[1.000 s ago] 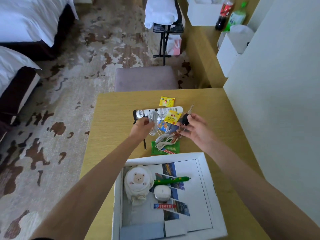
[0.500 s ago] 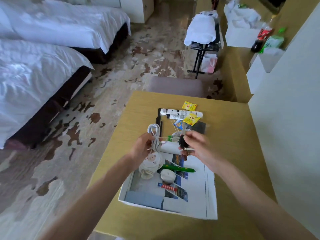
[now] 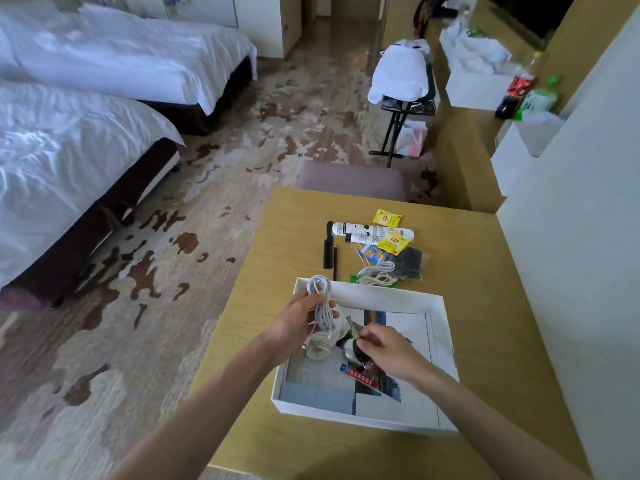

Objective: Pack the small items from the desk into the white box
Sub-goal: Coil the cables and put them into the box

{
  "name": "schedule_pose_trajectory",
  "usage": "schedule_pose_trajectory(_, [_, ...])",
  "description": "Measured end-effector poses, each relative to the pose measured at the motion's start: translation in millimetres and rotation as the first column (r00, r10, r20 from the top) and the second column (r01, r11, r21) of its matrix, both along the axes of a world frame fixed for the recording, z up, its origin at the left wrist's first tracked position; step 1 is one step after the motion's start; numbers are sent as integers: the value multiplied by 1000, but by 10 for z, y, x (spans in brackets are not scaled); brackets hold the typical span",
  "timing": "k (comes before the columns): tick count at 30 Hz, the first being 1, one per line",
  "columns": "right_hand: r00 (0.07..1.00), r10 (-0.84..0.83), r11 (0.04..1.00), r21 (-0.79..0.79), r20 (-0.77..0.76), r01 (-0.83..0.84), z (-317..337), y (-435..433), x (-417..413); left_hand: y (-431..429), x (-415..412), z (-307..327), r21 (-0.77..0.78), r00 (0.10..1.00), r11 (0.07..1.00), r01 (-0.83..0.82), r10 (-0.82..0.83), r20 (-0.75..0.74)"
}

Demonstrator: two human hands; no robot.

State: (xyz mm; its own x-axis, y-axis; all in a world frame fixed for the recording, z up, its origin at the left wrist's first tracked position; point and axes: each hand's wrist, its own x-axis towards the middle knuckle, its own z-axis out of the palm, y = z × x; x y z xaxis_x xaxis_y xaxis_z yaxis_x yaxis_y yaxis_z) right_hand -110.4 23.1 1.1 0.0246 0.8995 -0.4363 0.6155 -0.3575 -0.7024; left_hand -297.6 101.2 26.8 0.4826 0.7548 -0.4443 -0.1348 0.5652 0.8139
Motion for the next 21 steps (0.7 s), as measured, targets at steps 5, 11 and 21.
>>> schedule_pose_trajectory(5, [992,83,996,18,95,-85,-130,-20,-108,90,-65,-48,19,997,997,70,-70,13])
schedule_pose_trajectory(11, [994,-97,973,214,42,86,29,7,-78,166,-63,-87,-5,993,993,118,-118,18])
schedule_pose_trajectory(21, [996,-43,871,491,78,-1,337,187,-128,182,15,-72,49,973,972,228,-227,-34])
